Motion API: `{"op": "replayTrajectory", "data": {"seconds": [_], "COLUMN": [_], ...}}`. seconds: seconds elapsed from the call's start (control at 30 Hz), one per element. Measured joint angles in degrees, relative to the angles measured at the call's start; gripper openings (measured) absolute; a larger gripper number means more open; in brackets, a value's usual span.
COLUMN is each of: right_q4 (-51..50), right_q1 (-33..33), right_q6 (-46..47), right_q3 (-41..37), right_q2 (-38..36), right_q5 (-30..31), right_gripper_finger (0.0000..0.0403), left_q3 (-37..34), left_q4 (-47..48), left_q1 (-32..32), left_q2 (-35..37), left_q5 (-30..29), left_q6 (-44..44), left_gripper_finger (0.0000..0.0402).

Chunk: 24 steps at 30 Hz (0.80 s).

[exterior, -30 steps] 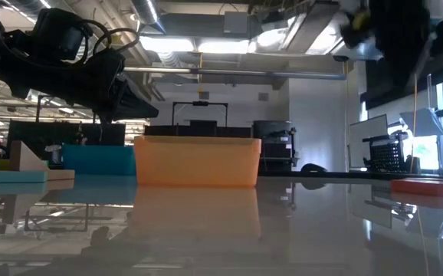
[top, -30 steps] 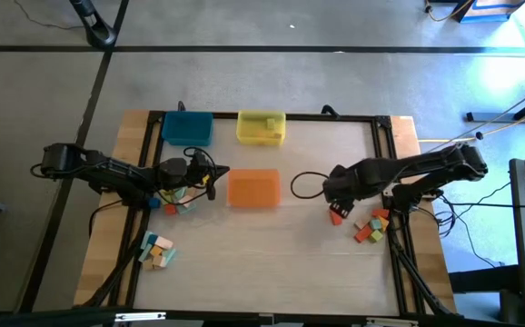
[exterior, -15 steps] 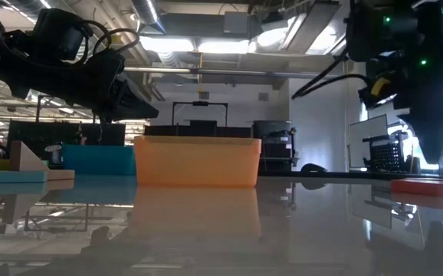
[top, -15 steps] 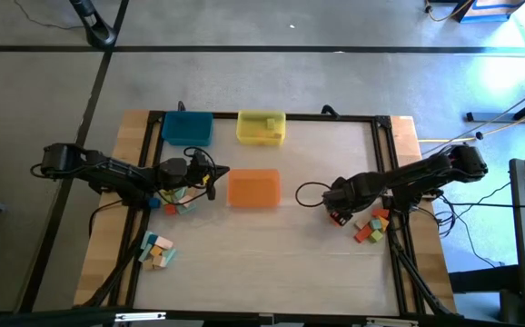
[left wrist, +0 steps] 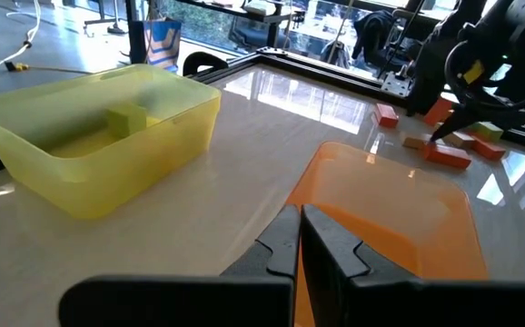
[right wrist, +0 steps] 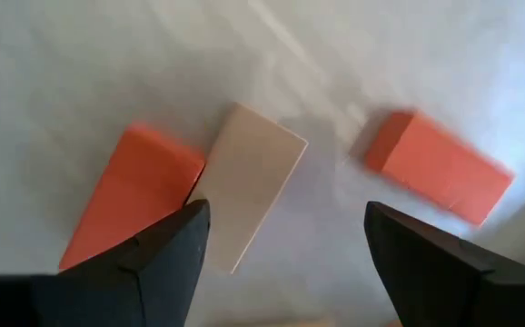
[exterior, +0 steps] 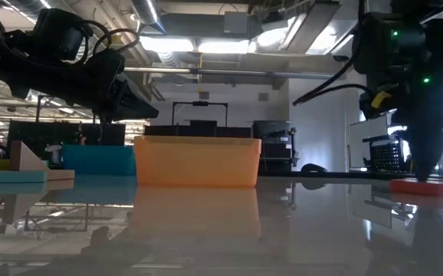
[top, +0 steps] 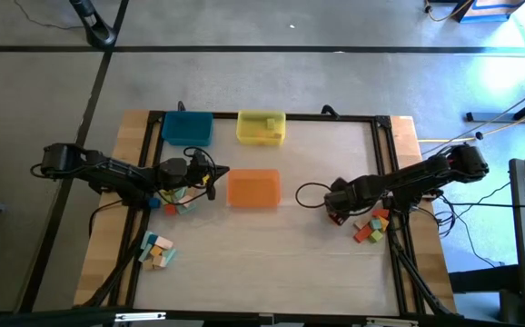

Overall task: Sort blocks by size
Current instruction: Put the brown rectangle block into the orange bin

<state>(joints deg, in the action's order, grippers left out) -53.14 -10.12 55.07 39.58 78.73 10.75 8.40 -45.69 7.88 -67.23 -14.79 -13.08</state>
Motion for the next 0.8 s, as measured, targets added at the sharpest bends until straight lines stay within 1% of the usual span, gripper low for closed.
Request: {"op": "replayTrajectory", "data": {"seconds": [0.1, 0.3, 0.4, 0.5, 0.57, 0.63, 0.7, 0.73, 0.8], "right_q4": [1.3, 8.2, 11.1, 9.4, 7.8, 7.1, 8.5, 10.1, 14.5], "right_q1": [0.0, 0.0, 0.0, 0.0, 0.0, 0.0, -0.1, 0.0, 0.0], "right_q6": [-0.9, -4.5, -8.0, -11.5, -12.6, -14.7, -17.7, -19.8, -24.7], "right_q3": [-0.1, -0.2, -0.2, 2.2, 4.9, 7.4, 9.0, 9.2, 8.7], "right_q2": [0.1, 0.2, 0.2, 0.2, 0.2, 0.2, 0.2, 0.2, 0.2], "right_q5": [3.7, 7.7, 7.8, 5.0, 5.4, 7.7, 10.4, 11.0, 10.5], "right_gripper_finger": [0.0296, 0.0296, 0.0296, 0.0296, 0.0296, 0.0296, 0.0296, 0.0296, 0.0296], "left_q3": [0.0, 0.0, 0.0, 1.0, 3.0, 5.5, 9.1, 11.5, 17.0], "left_q4": [0.0, 0.0, 0.0, 0.4, 0.1, 0.7, 4.4, 8.0, 18.5], "left_q1": [0.0, 0.0, 0.0, 0.0, -0.1, -0.7, -2.1, -2.8, -4.4], "left_q2": [0.0, 0.0, 0.0, 0.0, 0.0, 0.0, 0.0, 0.0, 0.0], "left_q5": [0.0, 0.0, 0.0, 0.2, 2.7, 6.1, 7.5, 7.6, 7.5], "left_q6": [0.0, 0.0, 0.0, 0.4, 3.0, 6.7, 10.6, 12.7, 16.3], "left_gripper_finger": [0.0004, 0.0004, 0.0004, 0.0004, 0.0004, 0.0004, 0.0004, 0.0004, 0.0004]}}
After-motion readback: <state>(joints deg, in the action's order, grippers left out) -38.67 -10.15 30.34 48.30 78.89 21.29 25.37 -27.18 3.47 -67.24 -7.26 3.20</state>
